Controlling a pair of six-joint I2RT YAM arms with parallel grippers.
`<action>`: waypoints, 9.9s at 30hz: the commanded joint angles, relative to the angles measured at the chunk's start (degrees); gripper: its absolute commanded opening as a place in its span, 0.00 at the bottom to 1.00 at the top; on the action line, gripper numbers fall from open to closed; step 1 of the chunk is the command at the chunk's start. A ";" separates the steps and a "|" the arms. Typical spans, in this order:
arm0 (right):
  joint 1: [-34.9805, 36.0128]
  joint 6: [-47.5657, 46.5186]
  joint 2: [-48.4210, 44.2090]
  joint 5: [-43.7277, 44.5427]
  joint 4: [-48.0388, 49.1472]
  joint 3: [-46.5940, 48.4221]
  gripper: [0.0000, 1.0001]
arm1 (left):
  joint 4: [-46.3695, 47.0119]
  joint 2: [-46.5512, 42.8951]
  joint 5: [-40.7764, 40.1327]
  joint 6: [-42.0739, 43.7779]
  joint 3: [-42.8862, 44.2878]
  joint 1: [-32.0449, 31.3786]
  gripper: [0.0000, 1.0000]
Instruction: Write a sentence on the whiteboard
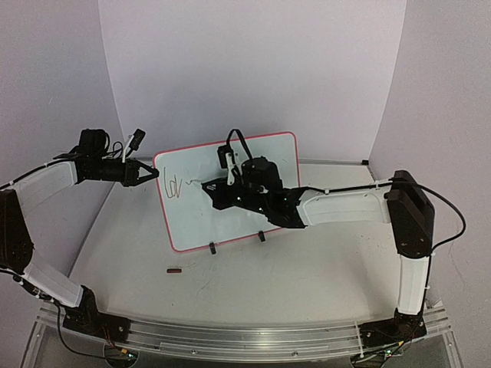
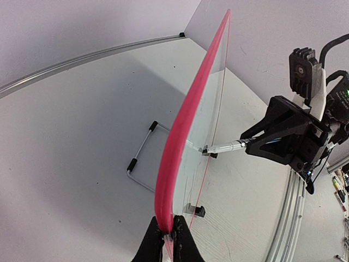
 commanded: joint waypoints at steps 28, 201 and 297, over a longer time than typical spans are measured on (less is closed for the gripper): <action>-1.03 1.37 3.25 -3.90 -1.36 4.41 0.00 | -2.26 -0.18 -3.38 2.11 1.38 0.09 0.00; -6.55 -0.68 -7.17 -2.00 0.37 -10.64 0.00 | -2.60 0.46 -4.07 2.29 1.54 0.05 0.00; -9.96 3.38 -9.25 -9.22 9.89 -13.66 0.00 | -2.87 0.61 -4.15 2.28 1.79 0.03 0.00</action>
